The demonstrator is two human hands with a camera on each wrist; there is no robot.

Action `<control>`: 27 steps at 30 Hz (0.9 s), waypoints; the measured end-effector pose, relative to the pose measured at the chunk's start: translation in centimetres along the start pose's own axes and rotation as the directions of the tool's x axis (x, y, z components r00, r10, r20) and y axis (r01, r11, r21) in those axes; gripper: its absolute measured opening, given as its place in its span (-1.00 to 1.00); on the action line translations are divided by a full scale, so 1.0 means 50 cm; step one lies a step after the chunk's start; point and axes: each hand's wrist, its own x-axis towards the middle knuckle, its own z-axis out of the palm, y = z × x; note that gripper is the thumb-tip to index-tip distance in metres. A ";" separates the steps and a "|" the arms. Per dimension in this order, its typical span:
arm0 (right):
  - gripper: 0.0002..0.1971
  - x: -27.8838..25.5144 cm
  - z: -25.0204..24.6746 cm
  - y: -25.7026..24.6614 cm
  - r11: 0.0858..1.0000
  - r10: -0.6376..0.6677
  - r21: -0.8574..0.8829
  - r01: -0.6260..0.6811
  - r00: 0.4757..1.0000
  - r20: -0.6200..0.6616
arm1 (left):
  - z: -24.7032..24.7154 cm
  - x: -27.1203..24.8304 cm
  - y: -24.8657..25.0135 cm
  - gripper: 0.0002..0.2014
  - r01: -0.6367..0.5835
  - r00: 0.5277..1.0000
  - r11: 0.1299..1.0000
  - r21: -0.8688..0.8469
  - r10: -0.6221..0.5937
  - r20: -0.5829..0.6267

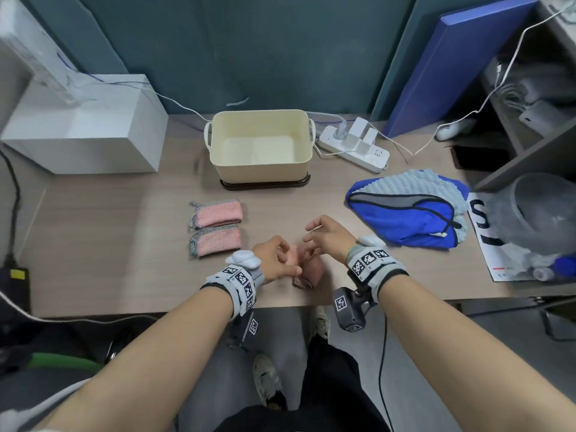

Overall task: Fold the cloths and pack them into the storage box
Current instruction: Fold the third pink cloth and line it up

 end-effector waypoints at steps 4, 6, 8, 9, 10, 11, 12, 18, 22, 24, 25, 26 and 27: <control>-0.66 0.006 -0.023 0.058 0.815 -0.066 -0.579 -0.004 0.993 -0.099 | 0.020 -0.009 0.001 -0.39 -0.006 1.000 0.987 0.163 0.003 0.019; -0.46 0.004 -0.027 0.080 0.776 -0.031 -0.630 0.009 0.999 -0.025 | 0.033 -0.005 0.010 -0.36 -0.003 1.000 0.977 0.212 0.000 0.016; -0.30 0.000 -0.024 0.094 0.774 -0.056 -0.629 0.080 0.997 0.058 | 0.048 0.003 0.017 -0.39 -0.007 1.000 0.975 0.222 0.002 0.022; -0.26 0.000 -0.021 0.100 0.773 -0.070 -0.624 0.115 0.993 0.096 | 0.054 0.007 0.020 -0.41 -0.010 1.000 0.976 0.218 0.004 0.025; -0.26 0.001 -0.017 0.106 0.771 -0.082 -0.620 0.143 0.989 0.126 | 0.060 0.010 0.024 -0.44 -0.007 1.000 0.978 0.209 0.001 0.028; -0.28 0.002 -0.014 0.109 0.766 -0.100 -0.620 0.171 0.984 0.147 | 0.063 0.013 0.026 -0.49 -0.005 1.000 0.980 0.199 0.001 0.024; -0.31 0.004 -0.012 0.112 0.760 -0.123 -0.620 0.197 0.979 0.160 | 0.063 0.014 0.032 -0.52 0.003 1.000 0.981 0.196 -0.007 0.019; -0.35 0.016 -0.011 0.104 0.751 -0.171 -0.604 0.267 0.962 0.212 | 0.066 0.028 0.043 -0.76 0.033 0.995 0.967 0.252 -0.055 0.081; -0.56 0.017 -0.017 0.076 0.743 -0.126 -0.607 0.282 0.950 0.286 | 0.046 0.024 0.042 -0.84 -0.004 0.995 0.976 0.218 -0.018 0.098; -0.73 0.019 -0.020 0.059 0.724 -0.086 -0.638 0.263 0.952 0.294 | 0.026 0.022 0.040 -0.82 -0.036 0.997 0.977 0.208 0.021 0.077; -0.76 0.021 -0.021 0.053 0.717 -0.063 -0.653 0.242 0.956 0.285 | 0.016 0.022 0.036 -0.81 -0.042 0.998 0.979 0.198 0.031 0.059; -0.77 0.024 -0.021 0.047 0.714 -0.045 -0.664 0.221 0.961 0.272 | 0.005 0.025 0.033 -0.80 -0.034 0.999 0.982 0.185 0.029 0.032; -0.78 0.026 -0.020 0.043 0.715 -0.028 -0.670 0.200 0.966 0.258 | -0.003 0.027 0.028 -0.79 -0.022 1.000 0.986 0.166 0.022 -0.001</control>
